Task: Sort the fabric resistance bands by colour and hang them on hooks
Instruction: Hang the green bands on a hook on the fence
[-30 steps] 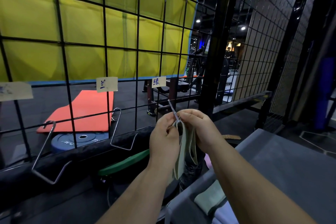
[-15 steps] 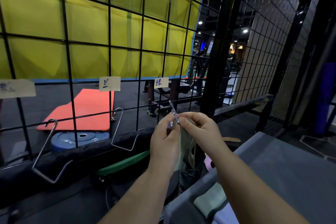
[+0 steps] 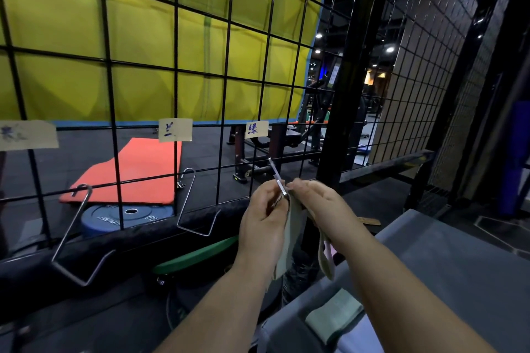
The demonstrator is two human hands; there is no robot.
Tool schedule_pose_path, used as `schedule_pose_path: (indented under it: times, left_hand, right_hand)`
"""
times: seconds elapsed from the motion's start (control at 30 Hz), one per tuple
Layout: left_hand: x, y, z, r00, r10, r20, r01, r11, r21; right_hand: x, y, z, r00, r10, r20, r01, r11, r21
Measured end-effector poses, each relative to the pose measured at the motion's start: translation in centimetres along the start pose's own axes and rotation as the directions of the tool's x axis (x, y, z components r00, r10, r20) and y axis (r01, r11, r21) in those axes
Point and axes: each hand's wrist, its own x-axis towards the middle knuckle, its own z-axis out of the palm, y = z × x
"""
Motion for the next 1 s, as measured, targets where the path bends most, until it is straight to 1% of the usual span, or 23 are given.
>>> schedule_pose_path:
  times: [0.03, 0.13, 0.3, 0.47, 0.53, 0.63, 0.77, 0.9, 1.0]
  left_hand:
    - [0.0, -0.1, 0.0, 1.000, -0.008, -0.008, 0.008, 1.000, -0.001]
    - [0.0, -0.2, 0.0, 0.999, -0.035, -0.034, 0.035, 0.999, -0.018]
    - [0.0, -0.1, 0.1, 0.998, -0.053, -0.046, 0.053, 0.999, -0.010]
    - [0.0, -0.1, -0.1, 0.993, -0.099, -0.057, 0.096, 0.994, -0.060]
    - [-0.1, 0.0, -0.2, 0.995, -0.090, -0.053, 0.088, 0.996, -0.031]
    - [-0.1, 0.0, -0.2, 0.996, -0.072, -0.046, 0.072, 0.997, 0.001]
    - [-0.4, -0.2, -0.3, 0.995, -0.096, -0.020, 0.097, 0.995, 0.016]
    - [-0.6, -0.1, -0.4, 0.997, -0.070, -0.030, 0.073, 0.992, 0.107]
    - [-0.6, 0.0, -0.7, 0.997, -0.061, -0.054, 0.069, 0.980, 0.184]
  right_hand:
    - [0.2, 0.2, -0.1, 1.000, 0.026, -0.012, -0.026, 0.999, -0.021]
    - [-0.2, 0.5, 0.0, 0.999, 0.015, -0.051, -0.020, 0.994, -0.106]
    - [-0.9, 1.5, 0.8, 0.996, 0.073, -0.053, -0.073, 0.997, -0.002]
    - [-0.5, 1.9, 0.7, 0.994, 0.086, -0.074, -0.089, 0.996, -0.026]
    - [-0.3, 2.2, 0.8, 0.993, 0.102, -0.060, -0.104, 0.994, -0.025]
    - [-0.3, 2.4, 1.2, 0.992, 0.114, -0.047, -0.114, 0.993, 0.001]
    - [-0.6, 2.8, 2.0, 0.992, 0.120, -0.034, -0.117, 0.989, 0.085]
    - [-1.0, 3.2, 2.5, 0.989, 0.140, -0.040, -0.129, 0.973, 0.194]
    - [-1.2, 3.6, 2.9, 0.990, 0.133, -0.046, -0.118, 0.965, 0.232]
